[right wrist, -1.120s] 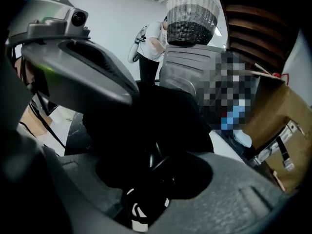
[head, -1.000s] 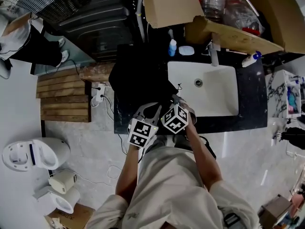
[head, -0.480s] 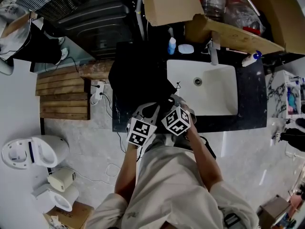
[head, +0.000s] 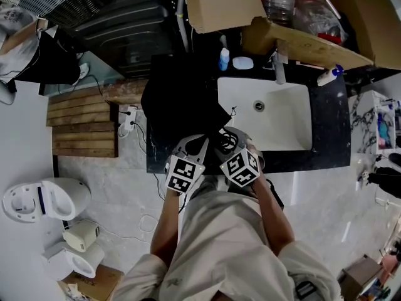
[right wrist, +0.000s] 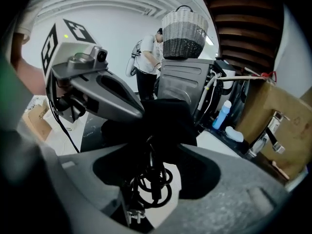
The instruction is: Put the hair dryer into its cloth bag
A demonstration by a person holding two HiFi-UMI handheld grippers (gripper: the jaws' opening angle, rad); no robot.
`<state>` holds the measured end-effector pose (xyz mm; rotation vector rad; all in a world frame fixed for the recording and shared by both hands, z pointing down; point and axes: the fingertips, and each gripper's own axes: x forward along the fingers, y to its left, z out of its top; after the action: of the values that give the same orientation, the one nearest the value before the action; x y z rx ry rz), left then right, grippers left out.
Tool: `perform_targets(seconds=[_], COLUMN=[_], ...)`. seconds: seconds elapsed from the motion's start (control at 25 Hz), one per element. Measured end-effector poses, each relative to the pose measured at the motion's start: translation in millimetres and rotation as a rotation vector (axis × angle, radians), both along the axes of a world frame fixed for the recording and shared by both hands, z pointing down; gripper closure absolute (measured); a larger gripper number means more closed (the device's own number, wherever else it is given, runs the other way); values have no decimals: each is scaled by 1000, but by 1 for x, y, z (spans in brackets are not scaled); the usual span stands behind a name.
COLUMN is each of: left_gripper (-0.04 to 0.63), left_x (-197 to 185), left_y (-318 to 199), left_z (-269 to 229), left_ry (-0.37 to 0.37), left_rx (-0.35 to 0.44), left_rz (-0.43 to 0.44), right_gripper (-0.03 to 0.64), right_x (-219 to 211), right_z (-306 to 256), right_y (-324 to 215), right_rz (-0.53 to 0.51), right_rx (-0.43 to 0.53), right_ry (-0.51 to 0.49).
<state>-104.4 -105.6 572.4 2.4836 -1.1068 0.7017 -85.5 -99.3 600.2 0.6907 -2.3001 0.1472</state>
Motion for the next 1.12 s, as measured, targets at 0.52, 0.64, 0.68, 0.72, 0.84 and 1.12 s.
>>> perform_targets(seconds=[0.52, 0.64, 0.68, 0.72, 0.84, 1.12], left_gripper=[589, 589, 589, 589, 589, 589], left_x=[-1, -1, -1, -1, -1, 0], left_y=[2, 2, 2, 3, 3, 3], left_z=[-1, -2, -3, -3, -3, -4], left_ry=[2, 1, 1, 2, 3, 5], left_rx=[1, 1, 1, 1, 1, 4], left_rz=[1, 4, 5, 5, 5, 6], right_gripper=[327, 321, 321, 321, 352, 373], right_x=[36, 38, 38, 38, 40, 38], right_z=[15, 28, 32, 36, 38, 32], right_y=[21, 23, 23, 24, 21, 20], right_rz=[72, 89, 96, 102, 121, 122], right_rx=[-104, -166, -190, -209, -221, -199], right_ry=[-37, -44, -49, -54, -60, -48])
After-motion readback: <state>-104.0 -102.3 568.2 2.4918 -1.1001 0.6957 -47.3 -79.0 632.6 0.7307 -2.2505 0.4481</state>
